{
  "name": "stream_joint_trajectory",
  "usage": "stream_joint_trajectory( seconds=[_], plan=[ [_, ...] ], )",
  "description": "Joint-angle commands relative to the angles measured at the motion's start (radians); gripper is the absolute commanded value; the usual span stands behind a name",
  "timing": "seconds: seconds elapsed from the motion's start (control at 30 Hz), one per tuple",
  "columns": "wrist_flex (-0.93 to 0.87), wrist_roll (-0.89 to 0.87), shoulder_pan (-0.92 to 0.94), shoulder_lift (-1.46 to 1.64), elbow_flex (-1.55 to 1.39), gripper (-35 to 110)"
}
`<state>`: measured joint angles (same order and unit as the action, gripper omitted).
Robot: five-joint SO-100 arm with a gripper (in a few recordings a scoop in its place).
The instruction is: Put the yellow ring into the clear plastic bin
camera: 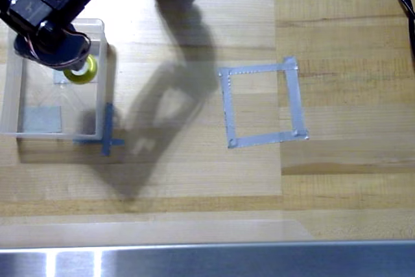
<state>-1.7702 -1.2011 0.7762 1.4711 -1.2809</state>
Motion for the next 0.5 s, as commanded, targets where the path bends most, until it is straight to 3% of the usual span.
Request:
stream_joint_trajectory(
  seconds=[0.0,0.17,0.47],
  plan=[
    [-0.011,0.043,0.138,0.110,-0.008,0],
    [0.028,0.041,0.186,0.110,-0.144,0],
    [0.322,0.037,0.149,0.212,-0.449,1]
  ],
)
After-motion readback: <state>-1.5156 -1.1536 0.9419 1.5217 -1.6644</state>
